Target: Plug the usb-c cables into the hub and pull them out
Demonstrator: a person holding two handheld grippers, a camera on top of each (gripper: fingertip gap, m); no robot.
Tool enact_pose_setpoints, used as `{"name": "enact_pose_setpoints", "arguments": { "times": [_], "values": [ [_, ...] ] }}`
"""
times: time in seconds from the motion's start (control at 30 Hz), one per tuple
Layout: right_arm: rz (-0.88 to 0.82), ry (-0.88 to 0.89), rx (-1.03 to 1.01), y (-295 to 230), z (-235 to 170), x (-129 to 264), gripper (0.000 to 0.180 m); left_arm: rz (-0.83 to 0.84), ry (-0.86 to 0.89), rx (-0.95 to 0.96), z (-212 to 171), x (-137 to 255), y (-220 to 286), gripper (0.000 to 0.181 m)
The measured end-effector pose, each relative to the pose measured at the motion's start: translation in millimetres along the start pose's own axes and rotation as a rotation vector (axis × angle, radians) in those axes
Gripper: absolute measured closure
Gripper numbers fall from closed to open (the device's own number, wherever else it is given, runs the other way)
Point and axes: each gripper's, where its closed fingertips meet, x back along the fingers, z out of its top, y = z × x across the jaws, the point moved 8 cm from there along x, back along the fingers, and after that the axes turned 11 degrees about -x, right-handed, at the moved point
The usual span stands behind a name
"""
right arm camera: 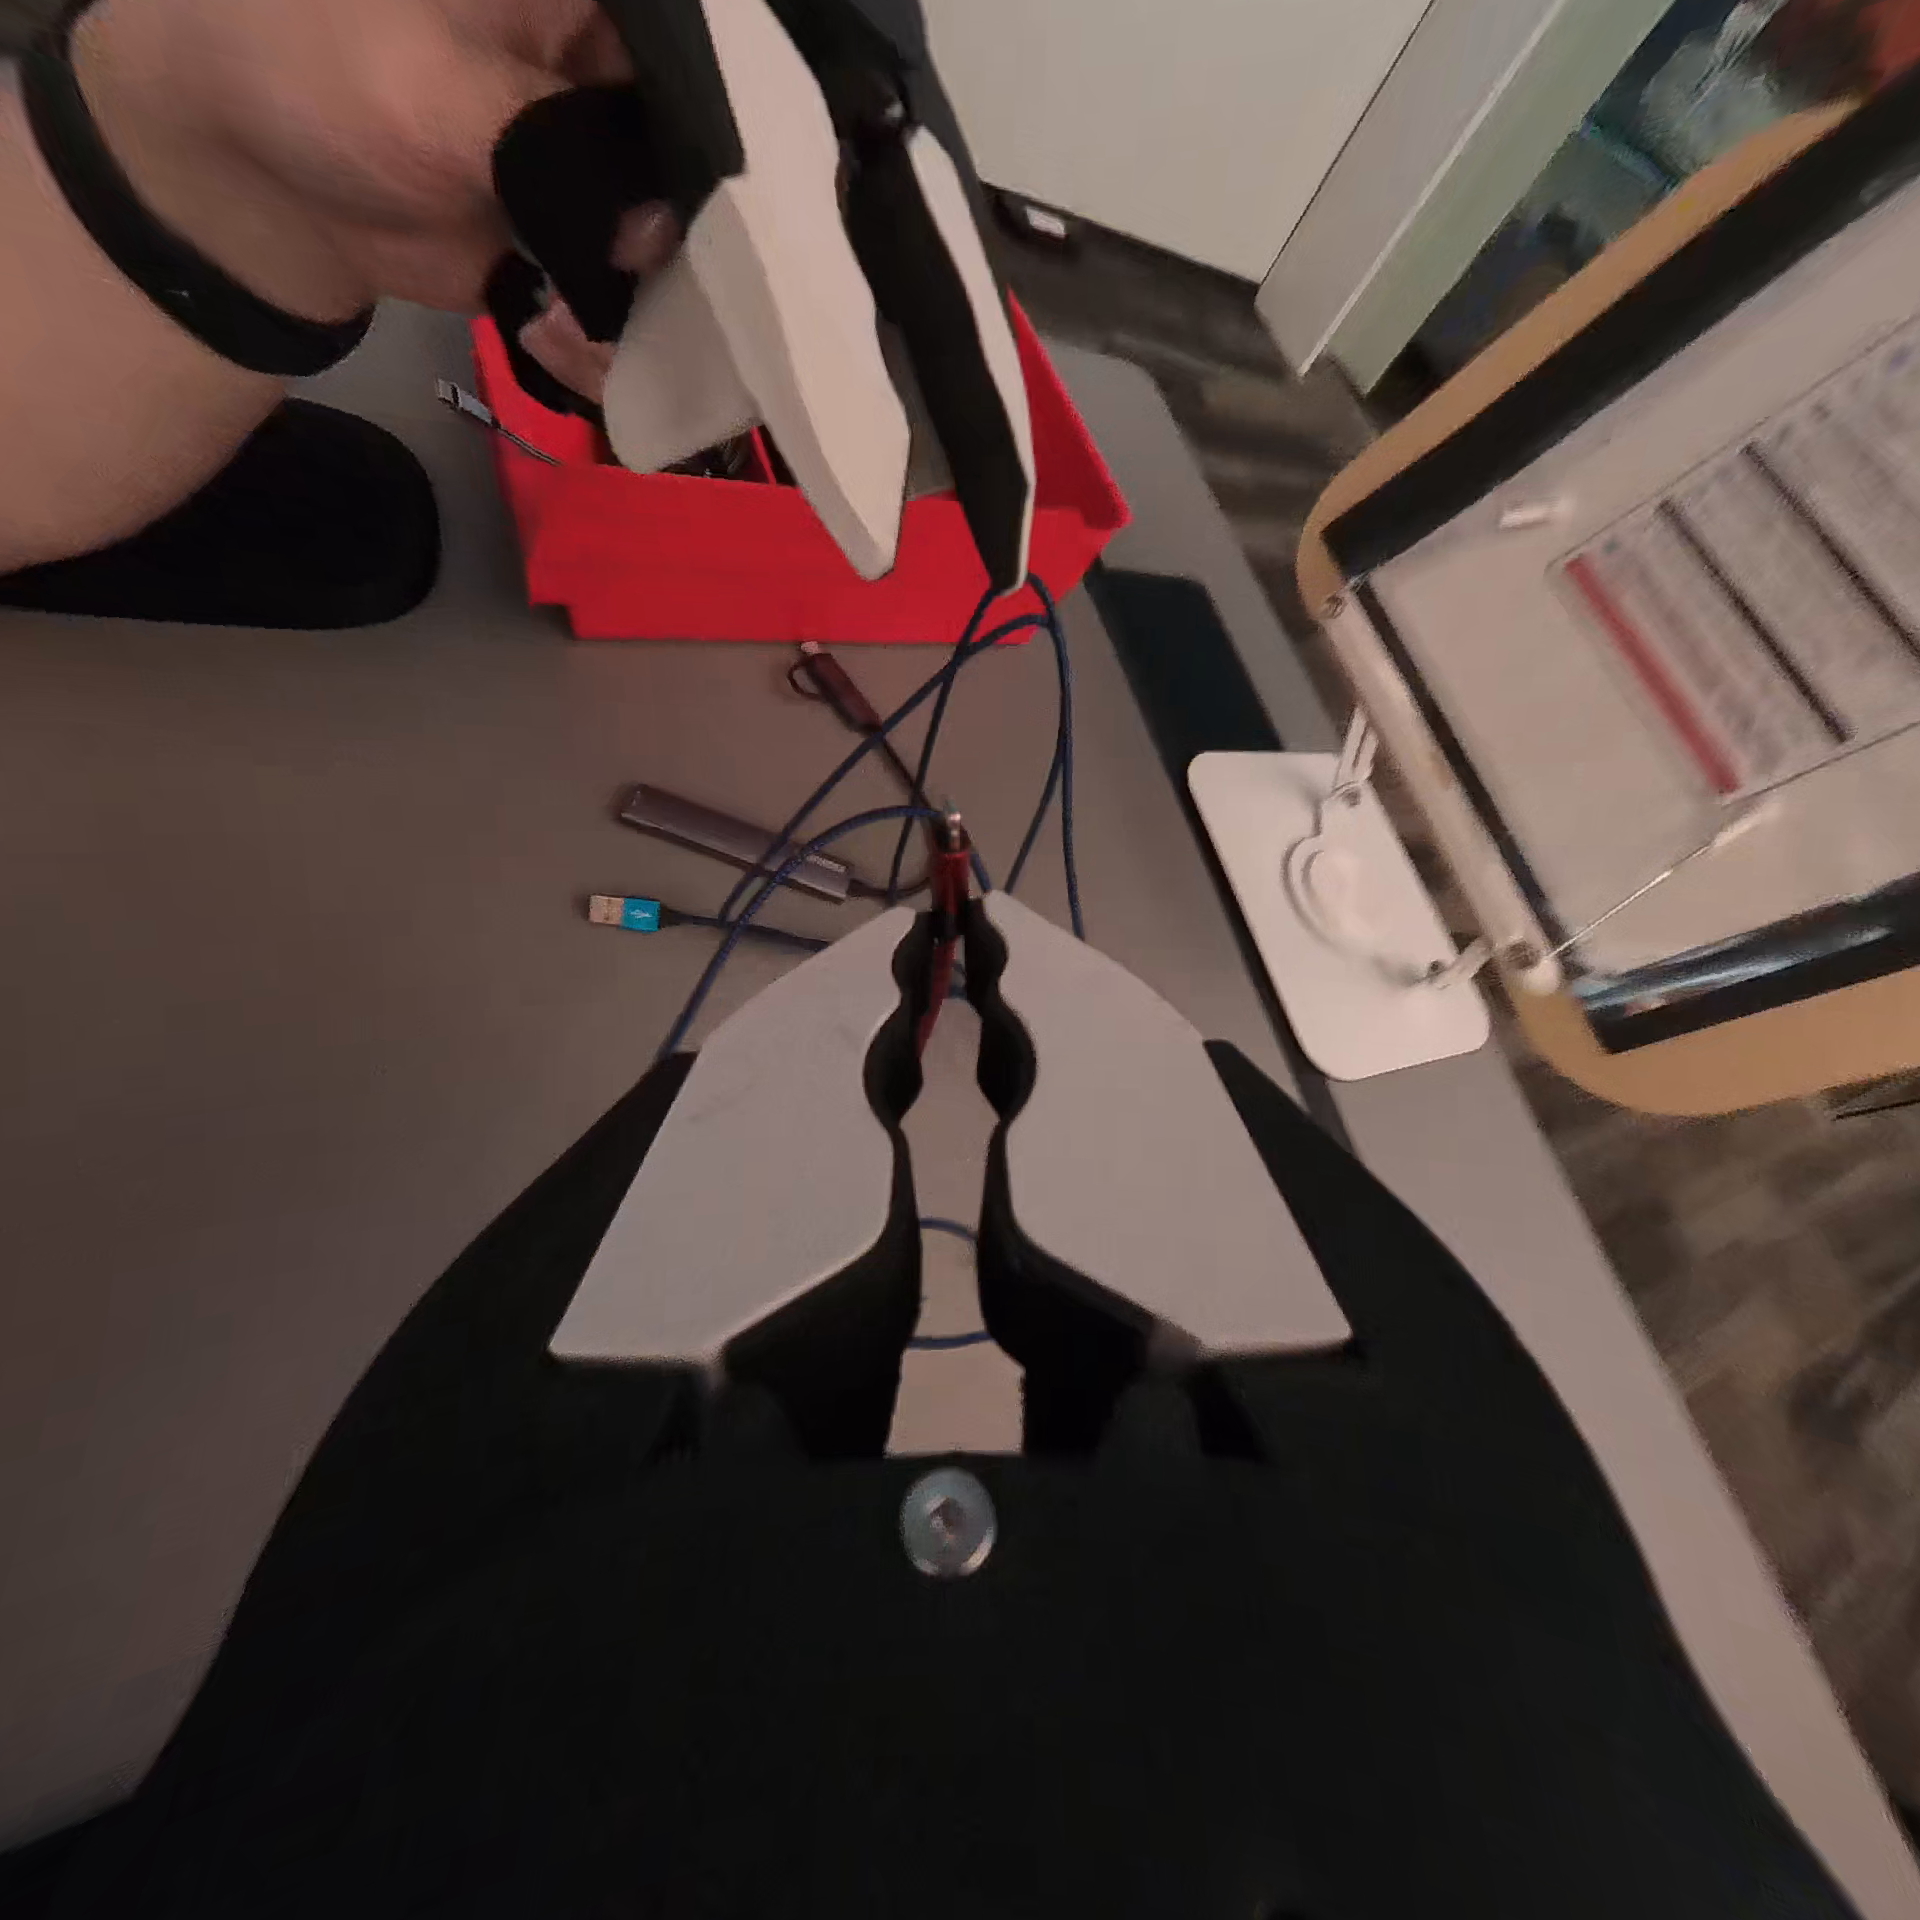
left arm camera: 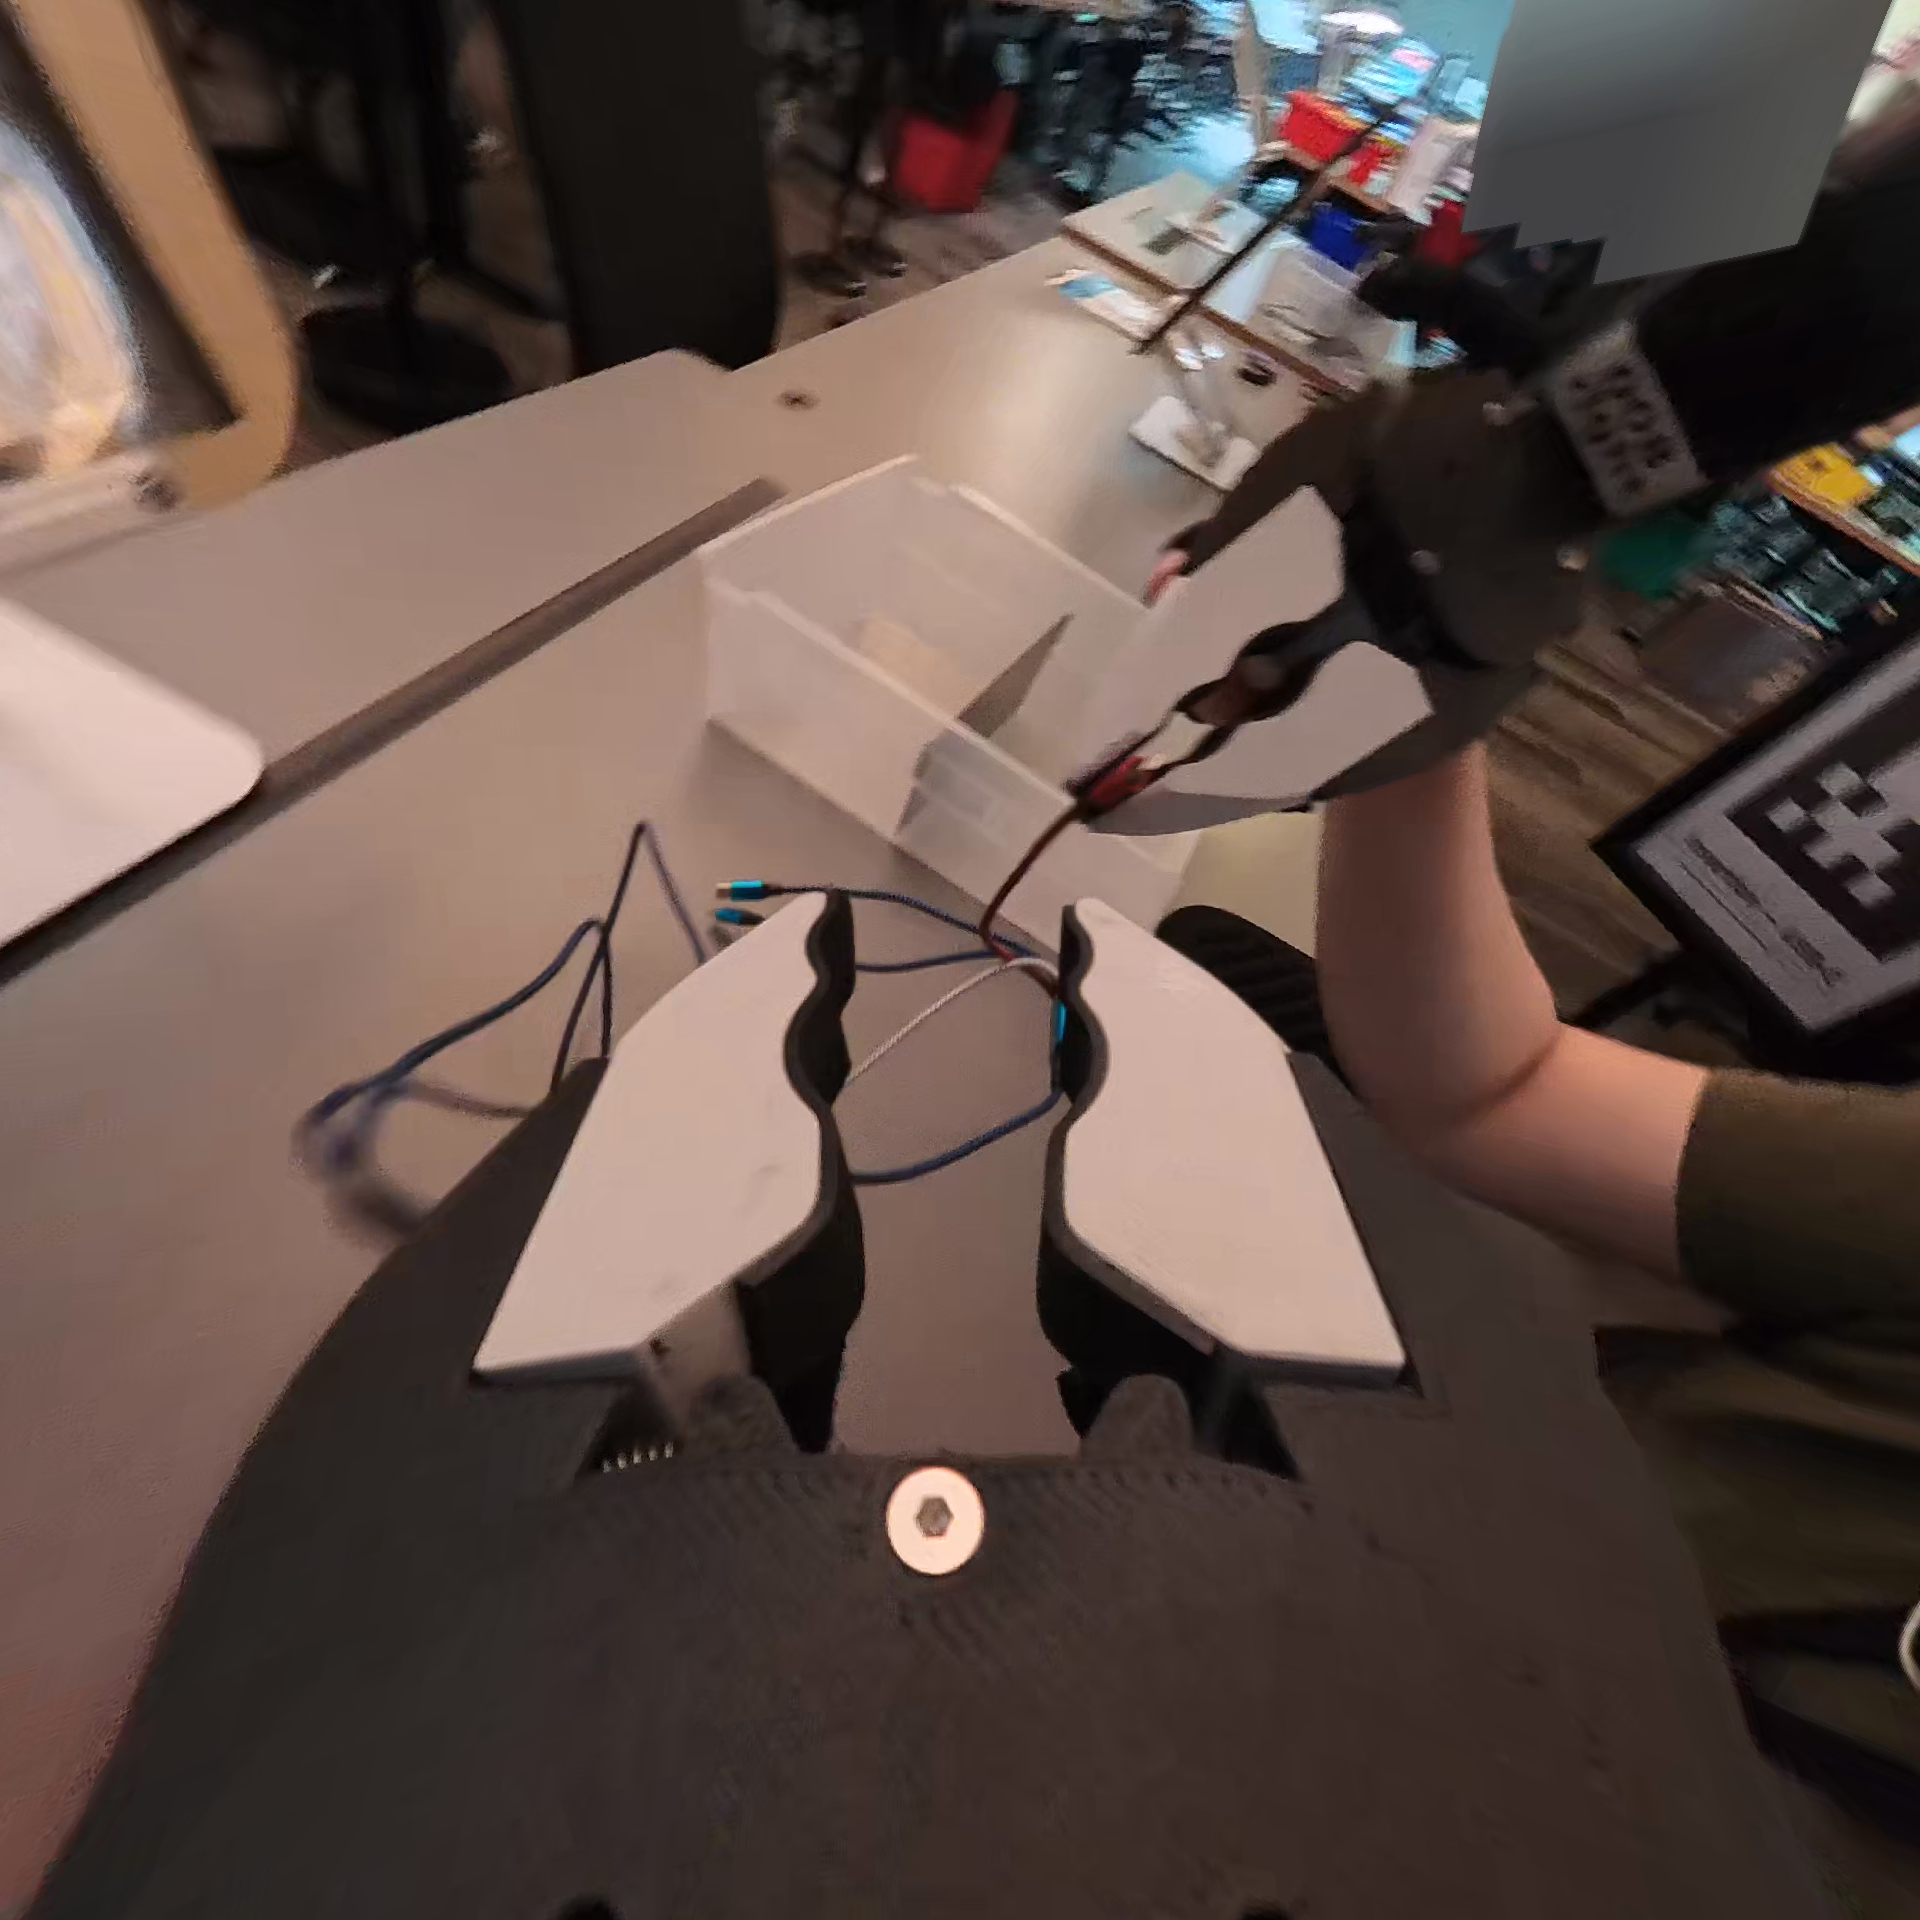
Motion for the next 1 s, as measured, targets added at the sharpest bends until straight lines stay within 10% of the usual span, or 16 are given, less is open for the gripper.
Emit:
{"name": "enact_pose_setpoints", "arguments": {
  "times": [0.47, 1.0],
  "values": [
    [-0.05, -0.028, 0.118, -3, -1, 14, 0.173, -0.047, -0.165, -0.211, -18, -23, 0, 0.143],
    [-0.325, 0.152, 0.146, 1, 26, 64, 0.173, -0.049, -0.04, 0.554, -72, -31, -78, 0.146]
  ]
}}
